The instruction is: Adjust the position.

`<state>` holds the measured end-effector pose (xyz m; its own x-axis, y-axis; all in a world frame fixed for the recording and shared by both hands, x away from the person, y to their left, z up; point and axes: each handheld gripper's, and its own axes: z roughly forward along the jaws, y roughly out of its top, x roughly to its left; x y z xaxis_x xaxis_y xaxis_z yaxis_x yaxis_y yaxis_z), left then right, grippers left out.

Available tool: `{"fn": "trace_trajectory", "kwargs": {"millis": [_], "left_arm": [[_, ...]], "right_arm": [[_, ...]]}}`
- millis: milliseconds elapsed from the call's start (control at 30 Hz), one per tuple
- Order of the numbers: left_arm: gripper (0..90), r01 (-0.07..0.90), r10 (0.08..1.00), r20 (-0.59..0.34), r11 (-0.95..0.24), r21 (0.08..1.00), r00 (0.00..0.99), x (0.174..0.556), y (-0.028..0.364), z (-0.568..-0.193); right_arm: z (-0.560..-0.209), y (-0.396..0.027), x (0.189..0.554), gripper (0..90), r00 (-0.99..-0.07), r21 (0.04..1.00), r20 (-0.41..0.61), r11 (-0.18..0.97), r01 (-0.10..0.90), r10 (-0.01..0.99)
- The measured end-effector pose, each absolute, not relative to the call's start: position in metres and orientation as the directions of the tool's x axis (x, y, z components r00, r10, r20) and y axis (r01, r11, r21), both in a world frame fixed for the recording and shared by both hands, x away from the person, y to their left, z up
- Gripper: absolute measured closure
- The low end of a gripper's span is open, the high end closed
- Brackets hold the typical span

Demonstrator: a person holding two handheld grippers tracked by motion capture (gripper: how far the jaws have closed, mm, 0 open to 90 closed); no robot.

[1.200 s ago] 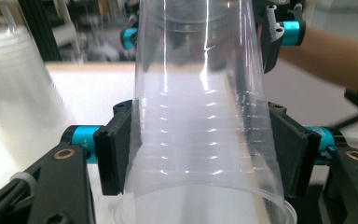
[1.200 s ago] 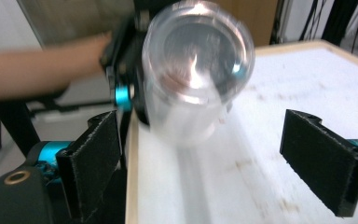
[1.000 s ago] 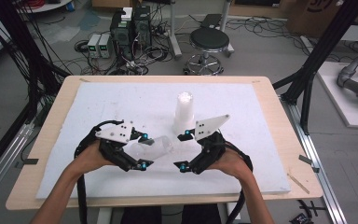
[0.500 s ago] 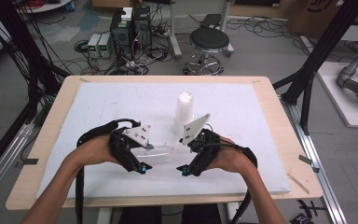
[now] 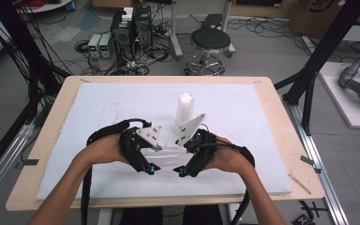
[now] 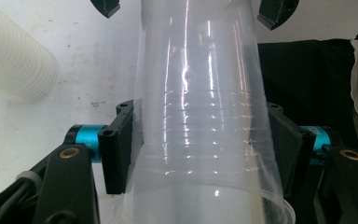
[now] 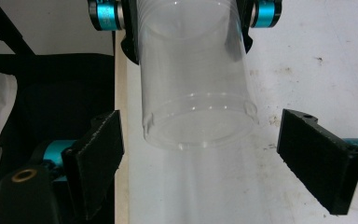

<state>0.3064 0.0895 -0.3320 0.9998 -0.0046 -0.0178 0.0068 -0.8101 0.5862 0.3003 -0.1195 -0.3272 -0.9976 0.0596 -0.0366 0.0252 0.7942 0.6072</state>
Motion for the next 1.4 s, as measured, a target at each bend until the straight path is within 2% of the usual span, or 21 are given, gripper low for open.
{"fn": "trace_trajectory", "kwargs": {"millis": [267,300,333,400,700,733,767,800,833,967,1100,1400], "left_arm": [[35.1,0.01,-0.007,-0.026,-0.809,0.588,1.0,0.307,0.085,-0.333],[35.1,0.01,-0.008,-0.027,-0.804,0.594,1.0,0.306,0.085,-0.334],[35.1,0.007,-0.012,-0.028,-0.804,0.595,1.0,0.306,0.084,-0.333],[35.2,-0.005,-0.022,-0.022,-0.812,0.584,1.0,0.306,0.084,-0.333],[34.0,0.009,-0.009,-0.028,-0.796,0.606,1.0,0.306,0.087,-0.337],[30.8,0.008,-0.011,-0.027,-0.788,0.616,1.0,0.307,0.087,-0.338],[21.5,0.02,-0.011,-0.046,-0.78,0.625,0.999,0.307,0.088,-0.338],[7.7,0.045,-0.005,-0.077,-0.778,0.627,0.997,0.308,0.089,-0.338],[7.3,0.049,-0.011,-0.091,-0.771,0.635,0.996,0.308,0.09,-0.338],[13.5,0.007,-0.032,-0.049,-0.767,0.642,0.998,0.308,0.094,-0.336],[13.8,0.012,-0.019,-0.04,-0.743,0.669,0.999,0.308,0.097,-0.333],[12.4,0.06,0.097,-0.019,-0.436,0.898,0.995,0.306,0.142,-0.342]], "right_arm": [[-0.326,-0.116,0.3,17.6,-0.999,0.632,-0.025,0.775,0.017,0.042],[-0.326,-0.115,0.3,22.7,-0.999,0.636,-0.023,0.772,0.015,0.039],[-0.325,-0.115,0.299,32.3,-0.999,0.638,-0.023,0.77,0.005,0.026],[-0.325,-0.113,0.298,41.9,-0.999,0.642,-0.027,0.767,-0.003,0.018],[-0.327,-0.111,0.301,44.1,-0.999,0.641,-0.025,0.768,0.004,0.026],[-0.327,-0.111,0.301,44.2,-0.999,0.64,-0.022,0.769,0.008,0.029],[-0.327,-0.111,0.301,44.3,-0.999,0.64,-0.025,0.769,0.008,0.032],[-0.327,-0.111,0.301,44.3,-0.999,0.638,-0.027,0.77,0.012,0.037],[-0.327,-0.112,0.302,44.3,-0.999,0.637,-0.029,0.77,0.01,0.037],[-0.327,-0.115,0.302,44.3,-0.999,0.646,-0.02,0.763,0.019,0.042],[-0.327,-0.117,0.303,44.2,-0.999,0.654,-0.023,0.756,0.021,0.047],[-0.339,-0.145,0.301,44.2,-0.996,0.784,0.011,0.617,0.063,0.088]]}}
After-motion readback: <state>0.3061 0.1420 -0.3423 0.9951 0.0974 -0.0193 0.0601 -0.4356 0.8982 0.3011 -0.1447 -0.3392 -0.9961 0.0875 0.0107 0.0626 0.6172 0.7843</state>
